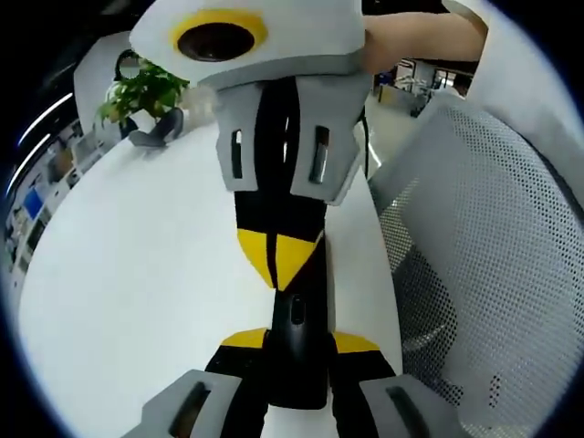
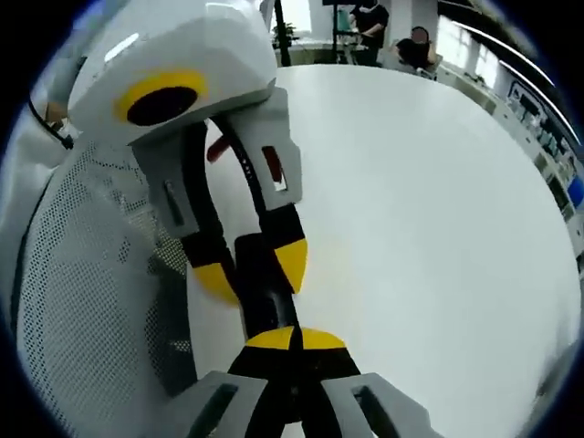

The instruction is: Press the specified remote control buttons in sequence, fully releasing each button before pressing the next.

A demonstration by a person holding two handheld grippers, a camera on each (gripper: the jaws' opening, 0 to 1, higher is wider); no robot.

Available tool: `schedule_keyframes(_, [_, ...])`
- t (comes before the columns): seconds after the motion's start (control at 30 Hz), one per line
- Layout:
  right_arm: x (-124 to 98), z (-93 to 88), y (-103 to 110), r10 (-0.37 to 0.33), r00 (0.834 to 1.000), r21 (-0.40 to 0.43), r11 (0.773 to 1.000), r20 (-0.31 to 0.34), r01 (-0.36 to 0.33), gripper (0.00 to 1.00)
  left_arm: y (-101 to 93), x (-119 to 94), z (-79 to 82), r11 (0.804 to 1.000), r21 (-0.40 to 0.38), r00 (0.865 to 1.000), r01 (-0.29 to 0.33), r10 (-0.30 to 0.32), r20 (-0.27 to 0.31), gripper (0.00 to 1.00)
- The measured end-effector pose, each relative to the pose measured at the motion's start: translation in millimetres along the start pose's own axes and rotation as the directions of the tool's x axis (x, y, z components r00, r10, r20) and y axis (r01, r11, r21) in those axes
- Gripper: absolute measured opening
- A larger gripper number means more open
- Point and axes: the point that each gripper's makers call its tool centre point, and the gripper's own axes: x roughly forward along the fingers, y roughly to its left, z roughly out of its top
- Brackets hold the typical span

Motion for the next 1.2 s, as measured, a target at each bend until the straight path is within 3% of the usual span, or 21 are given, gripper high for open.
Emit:
schedule_keyframes(0.07, [-2,-1.4,2,-0.003,1.0,0.032,0.999,0.012,0.003,0.0,0.1,0,0.1,1.0,-0.001,1.0,-0.001,0.001,0.002,0.24])
schedule_keyframes(0.2, [-5,6.2,15,0.013,0.999,-0.016,1.0,0.043,-0.013,0.0,0.3,0,0.2,1.0,0.0,1.0,0.0,0.0,0.002,0.24])
schedule_keyframes(0.47, [1,6.0,19,0.002,1.0,-0.129,0.992,-0.013,-0.004,0.0,0.3,0,0.2,1.0,0.001,1.0,0.002,-0.002,0.004,0.24])
schedule_keyframes(0.57, [2,3.1,22,0.011,0.998,-0.249,0.968,-0.062,-0.026,0.0,0.1,0,0.2,1.0,0.0,1.0,0.005,-0.005,0.006,0.24])
schedule_keyframes(0.6, [1,3.9,20,-0.009,0.997,-0.312,0.95,-0.081,-0.017,0.0,0.2,0,0.1,1.0,0.001,1.0,0.006,-0.006,0.008,0.24])
schedule_keyframes(0.73, [4,4.4,21,-0.038,0.991,-0.397,0.918,-0.129,-0.016,0.0,-0.1,0,0.5,1.0,-0.004,1.0,0.013,-0.013,0.019,0.24])
schedule_keyframes(0.83, [5,5.3,21,-0.06,0.99,-0.401,0.916,-0.125,0.005,0.0,-0.5,-1,0.5,1.0,-0.005,1.0,0.011,-0.011,0.02,0.24])
schedule_keyframes(0.9, [6,6.3,19,-0.1,0.989,-0.463,0.885,-0.107,0.039,0.0,-0.5,-1,0.7,1.0,-0.011,1.0,0.006,-0.006,0.024,0.24])
schedule_keyframes(0.97, [6,4.7,21,-0.103,0.989,-0.448,0.893,-0.106,0.045,0.0,-0.6,-1,0.6,1.0,-0.011,1.0,0.004,-0.004,0.025,0.24])
schedule_keyframes(1.07, [5,6.4,19,-0.101,0.991,-0.357,0.932,-0.091,0.062,0.0,-0.6,-1,0.6,1.0,-0.008,1.0,0.001,-0.001,0.022,0.24])
schedule_keyframes(1.2, [2,5.1,19,-0.095,0.994,-0.367,0.927,-0.054,0.069,0.0,-0.2,-1,0.7,1.0,-0.009,1.0,0.002,-0.002,0.023,0.24])
